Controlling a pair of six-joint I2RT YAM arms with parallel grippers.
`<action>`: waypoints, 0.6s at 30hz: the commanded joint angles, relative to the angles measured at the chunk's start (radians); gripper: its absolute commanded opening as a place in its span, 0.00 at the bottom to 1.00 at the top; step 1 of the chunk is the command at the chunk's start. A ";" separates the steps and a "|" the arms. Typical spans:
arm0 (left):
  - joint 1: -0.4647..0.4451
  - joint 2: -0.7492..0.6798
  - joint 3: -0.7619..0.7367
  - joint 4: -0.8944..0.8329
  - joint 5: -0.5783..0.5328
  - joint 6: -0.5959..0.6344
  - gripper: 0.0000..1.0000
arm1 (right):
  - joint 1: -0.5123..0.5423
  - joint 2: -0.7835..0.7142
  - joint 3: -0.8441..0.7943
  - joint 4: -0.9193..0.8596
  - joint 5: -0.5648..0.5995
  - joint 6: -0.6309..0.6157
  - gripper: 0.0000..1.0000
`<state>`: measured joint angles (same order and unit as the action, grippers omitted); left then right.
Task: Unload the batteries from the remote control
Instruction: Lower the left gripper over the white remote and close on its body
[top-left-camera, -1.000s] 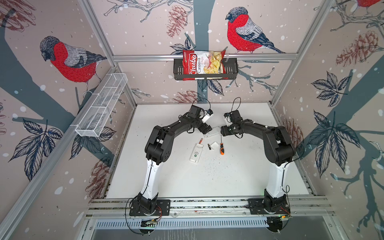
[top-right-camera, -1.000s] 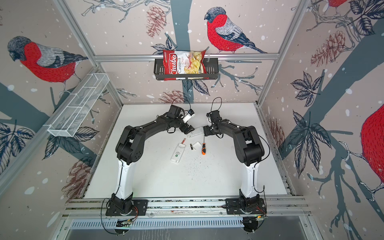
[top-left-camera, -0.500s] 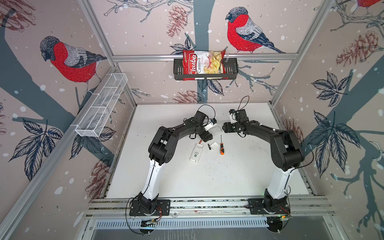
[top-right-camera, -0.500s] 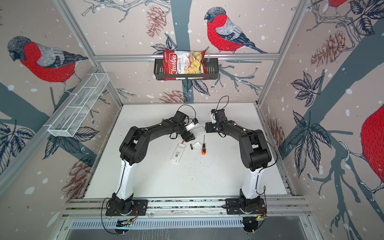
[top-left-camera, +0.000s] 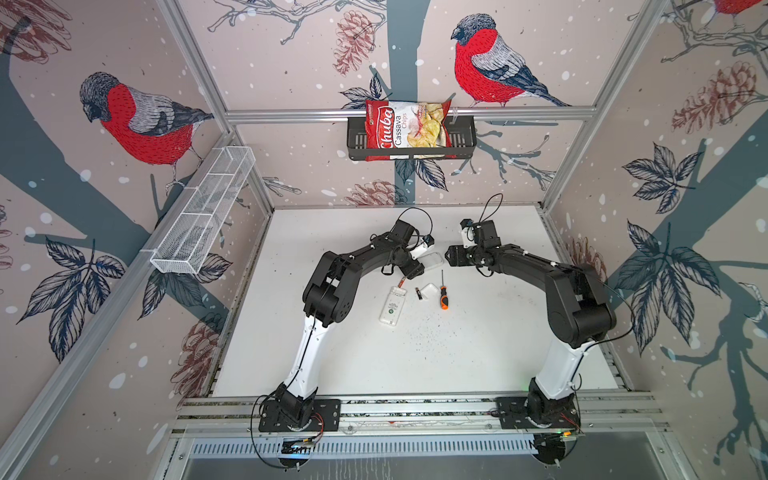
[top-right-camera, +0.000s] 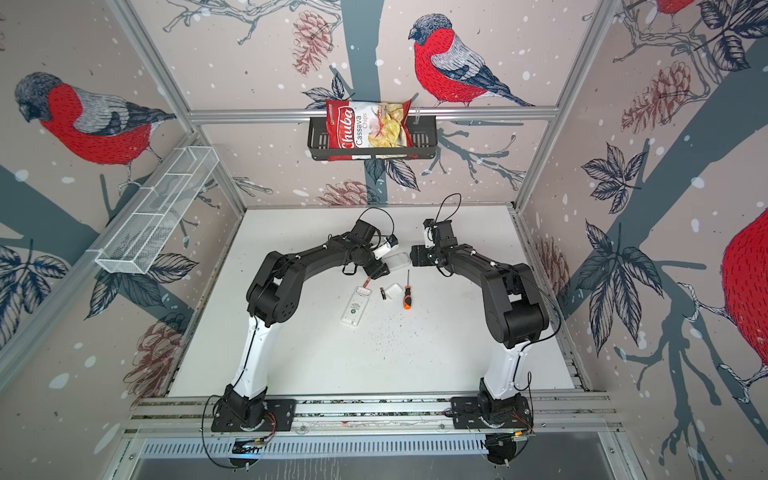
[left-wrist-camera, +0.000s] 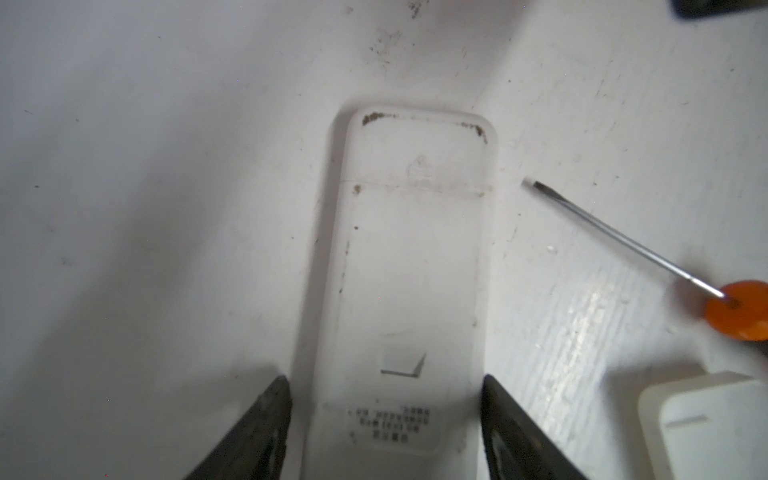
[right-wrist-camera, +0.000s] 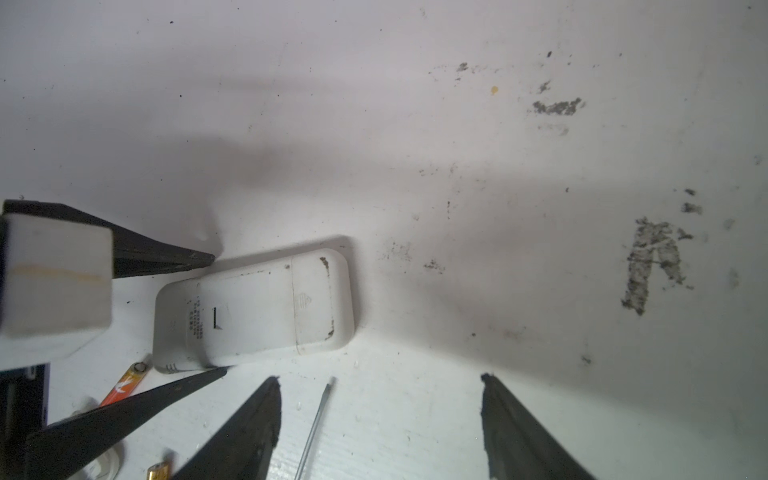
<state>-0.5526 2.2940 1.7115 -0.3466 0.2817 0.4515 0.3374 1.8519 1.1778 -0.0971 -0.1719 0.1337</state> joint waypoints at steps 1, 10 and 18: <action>0.000 0.012 -0.005 -0.059 -0.016 0.004 0.61 | -0.006 -0.006 -0.001 0.033 -0.020 0.015 0.76; 0.000 -0.026 -0.062 -0.024 -0.011 0.002 0.45 | -0.038 0.010 -0.014 0.057 -0.098 0.049 0.73; -0.003 -0.134 -0.120 0.005 0.008 -0.024 0.43 | -0.049 -0.009 -0.032 0.080 -0.133 0.066 0.73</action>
<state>-0.5526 2.2028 1.6058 -0.3332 0.2779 0.4500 0.2909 1.8549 1.1473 -0.0547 -0.2699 0.1848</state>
